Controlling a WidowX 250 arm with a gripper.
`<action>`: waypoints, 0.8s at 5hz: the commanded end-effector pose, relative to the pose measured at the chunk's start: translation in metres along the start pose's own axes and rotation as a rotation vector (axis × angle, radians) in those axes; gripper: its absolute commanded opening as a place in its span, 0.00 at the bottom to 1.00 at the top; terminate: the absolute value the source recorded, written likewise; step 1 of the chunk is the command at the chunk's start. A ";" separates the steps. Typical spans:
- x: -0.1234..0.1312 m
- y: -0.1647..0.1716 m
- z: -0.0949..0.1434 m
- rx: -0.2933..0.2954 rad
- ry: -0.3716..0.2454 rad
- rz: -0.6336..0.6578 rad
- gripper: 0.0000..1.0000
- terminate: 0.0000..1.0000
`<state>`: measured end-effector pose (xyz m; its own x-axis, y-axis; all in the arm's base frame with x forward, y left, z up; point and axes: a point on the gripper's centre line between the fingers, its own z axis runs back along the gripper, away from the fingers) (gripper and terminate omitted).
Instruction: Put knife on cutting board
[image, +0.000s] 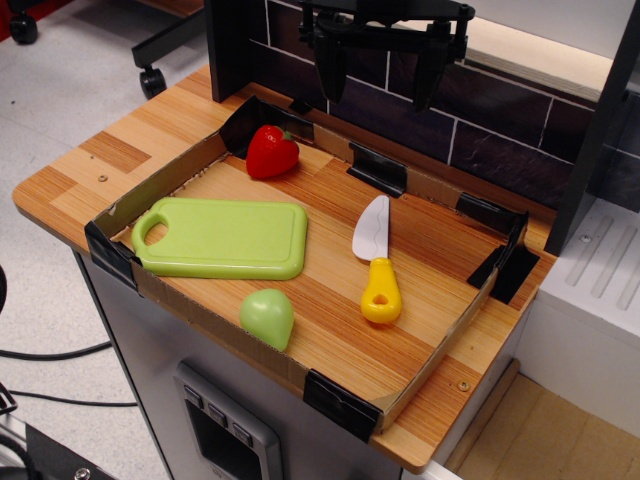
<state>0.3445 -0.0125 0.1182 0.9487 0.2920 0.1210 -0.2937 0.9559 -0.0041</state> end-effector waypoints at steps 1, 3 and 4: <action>0.000 0.000 0.000 0.000 0.000 0.000 1.00 0.00; -0.037 -0.009 -0.016 -0.067 -0.033 0.042 1.00 0.00; -0.049 -0.015 -0.023 -0.110 0.044 0.010 1.00 0.00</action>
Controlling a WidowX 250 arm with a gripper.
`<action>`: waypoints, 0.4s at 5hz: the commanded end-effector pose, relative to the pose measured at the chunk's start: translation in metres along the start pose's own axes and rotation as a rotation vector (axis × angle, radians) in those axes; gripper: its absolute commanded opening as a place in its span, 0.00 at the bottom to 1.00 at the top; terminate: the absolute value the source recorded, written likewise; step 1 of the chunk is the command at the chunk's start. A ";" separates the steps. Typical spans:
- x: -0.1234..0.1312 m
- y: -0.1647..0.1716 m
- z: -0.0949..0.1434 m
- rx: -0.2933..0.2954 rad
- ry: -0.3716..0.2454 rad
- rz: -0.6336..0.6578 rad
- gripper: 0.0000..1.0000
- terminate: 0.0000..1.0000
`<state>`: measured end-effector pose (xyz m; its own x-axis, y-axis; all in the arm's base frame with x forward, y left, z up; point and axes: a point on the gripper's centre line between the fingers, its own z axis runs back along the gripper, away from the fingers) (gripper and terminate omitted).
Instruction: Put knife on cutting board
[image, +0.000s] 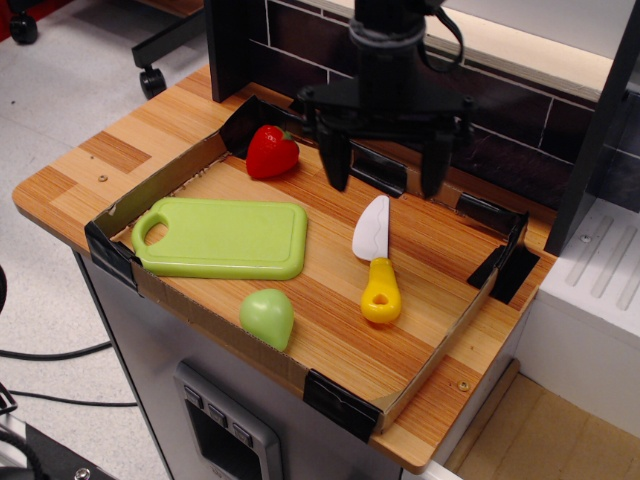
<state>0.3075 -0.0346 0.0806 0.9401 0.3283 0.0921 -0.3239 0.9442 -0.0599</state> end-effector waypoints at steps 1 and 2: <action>-0.010 -0.011 -0.002 -0.055 0.015 -0.016 1.00 0.00; -0.013 -0.007 -0.015 -0.045 -0.008 0.044 1.00 0.00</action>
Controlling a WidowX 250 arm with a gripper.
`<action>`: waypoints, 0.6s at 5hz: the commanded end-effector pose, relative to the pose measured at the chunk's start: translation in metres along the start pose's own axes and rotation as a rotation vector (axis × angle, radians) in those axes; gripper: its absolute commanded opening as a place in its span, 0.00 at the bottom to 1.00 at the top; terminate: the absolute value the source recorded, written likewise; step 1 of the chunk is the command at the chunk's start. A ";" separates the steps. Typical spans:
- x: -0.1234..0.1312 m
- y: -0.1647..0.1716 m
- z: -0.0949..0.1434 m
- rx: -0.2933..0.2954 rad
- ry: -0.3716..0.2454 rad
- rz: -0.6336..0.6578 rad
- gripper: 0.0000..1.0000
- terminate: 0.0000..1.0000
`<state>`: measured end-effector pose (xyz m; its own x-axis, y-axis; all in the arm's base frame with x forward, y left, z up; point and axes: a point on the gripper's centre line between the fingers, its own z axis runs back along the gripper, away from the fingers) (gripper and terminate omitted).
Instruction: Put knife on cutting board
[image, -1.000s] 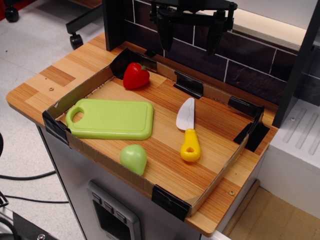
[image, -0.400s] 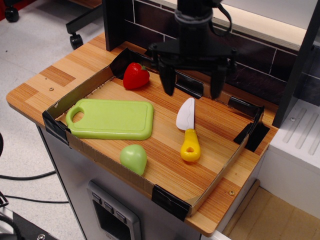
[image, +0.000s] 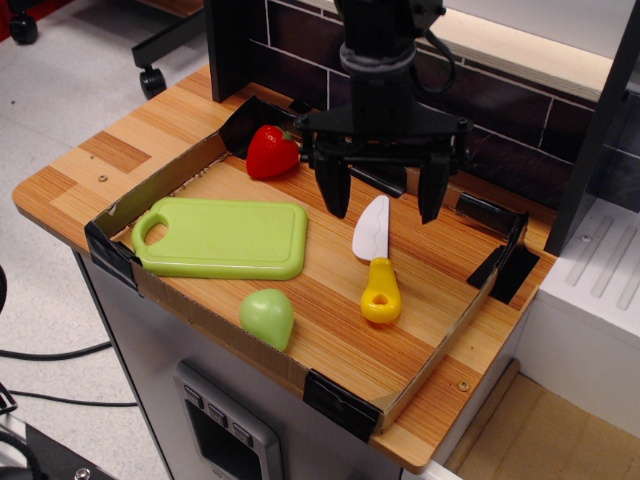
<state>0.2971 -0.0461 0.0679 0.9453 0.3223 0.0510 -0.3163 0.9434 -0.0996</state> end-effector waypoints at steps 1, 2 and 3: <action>-0.003 0.004 -0.018 0.019 -0.058 0.060 1.00 0.00; -0.009 0.000 -0.032 0.036 -0.045 0.028 1.00 0.00; -0.008 0.000 -0.040 0.046 -0.073 0.026 1.00 0.00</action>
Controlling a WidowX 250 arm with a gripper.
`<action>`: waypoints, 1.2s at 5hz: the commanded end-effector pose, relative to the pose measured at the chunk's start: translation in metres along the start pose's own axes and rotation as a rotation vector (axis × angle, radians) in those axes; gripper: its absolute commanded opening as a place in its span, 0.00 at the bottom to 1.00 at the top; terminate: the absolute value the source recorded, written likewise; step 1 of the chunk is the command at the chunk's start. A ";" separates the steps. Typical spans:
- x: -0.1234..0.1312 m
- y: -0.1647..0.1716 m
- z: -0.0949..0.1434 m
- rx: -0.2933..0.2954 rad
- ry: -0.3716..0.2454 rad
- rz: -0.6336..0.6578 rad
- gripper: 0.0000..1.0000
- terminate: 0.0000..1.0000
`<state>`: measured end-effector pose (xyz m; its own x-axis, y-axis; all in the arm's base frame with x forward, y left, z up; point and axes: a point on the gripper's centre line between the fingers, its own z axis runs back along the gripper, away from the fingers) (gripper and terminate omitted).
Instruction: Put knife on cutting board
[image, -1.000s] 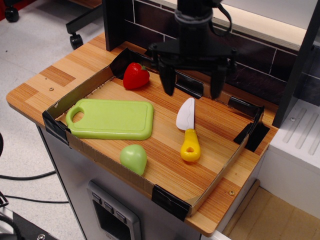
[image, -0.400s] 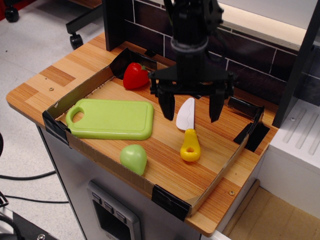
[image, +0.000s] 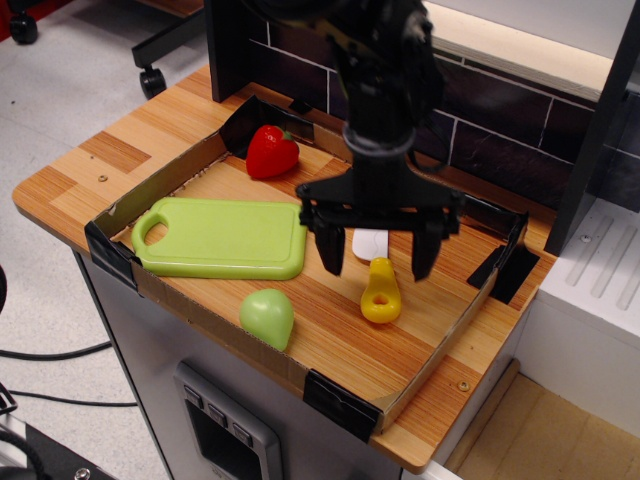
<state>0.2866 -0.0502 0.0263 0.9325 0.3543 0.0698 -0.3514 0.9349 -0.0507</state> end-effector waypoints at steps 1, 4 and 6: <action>0.004 -0.004 -0.013 0.026 -0.044 -0.022 1.00 0.00; -0.001 -0.007 -0.015 0.009 -0.046 -0.097 0.00 0.00; 0.003 -0.020 0.028 -0.024 -0.136 -0.101 0.00 0.00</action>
<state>0.2836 -0.0645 0.0382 0.9491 0.2750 0.1535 -0.2735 0.9614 -0.0308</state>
